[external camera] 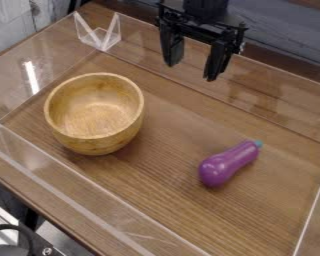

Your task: Put the purple eggplant in the brown bowl

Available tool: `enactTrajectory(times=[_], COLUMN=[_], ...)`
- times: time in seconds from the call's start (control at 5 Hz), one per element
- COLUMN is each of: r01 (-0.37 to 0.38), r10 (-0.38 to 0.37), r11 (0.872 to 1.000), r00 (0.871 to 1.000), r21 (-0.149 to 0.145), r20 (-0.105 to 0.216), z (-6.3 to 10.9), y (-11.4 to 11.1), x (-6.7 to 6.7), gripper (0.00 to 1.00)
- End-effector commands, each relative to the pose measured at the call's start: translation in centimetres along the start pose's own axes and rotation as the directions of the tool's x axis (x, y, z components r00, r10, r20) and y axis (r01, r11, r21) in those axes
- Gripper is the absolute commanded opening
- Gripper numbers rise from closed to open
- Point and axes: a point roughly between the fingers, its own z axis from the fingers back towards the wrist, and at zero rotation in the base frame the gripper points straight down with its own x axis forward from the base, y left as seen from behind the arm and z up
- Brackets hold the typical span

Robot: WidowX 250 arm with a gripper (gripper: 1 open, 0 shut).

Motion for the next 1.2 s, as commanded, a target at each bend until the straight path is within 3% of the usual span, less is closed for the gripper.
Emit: enactTrajectory(times=[0.0, 0.2, 0.4, 1.0], r01=[0.023, 0.065, 0.109, 0.185], r10=[-0.024, -0.066, -0.11, -0.186], r11=[1.0, 0.998, 0.994, 0.982], r00=[0.999, 0.996, 0.993, 0.983], r21=[-0.009, -0.028, -0.031, -0.033], r20=[-0.048, -0.057, -0.045, -0.013], z=[-1.8, -3.4, -4.0, -5.9], y=[-0.6, -2.3, -3.6, -5.7], x=[-0.6, -1.5, -1.9, -2.0], gripper=[1.0, 1.0, 1.0, 1.0])
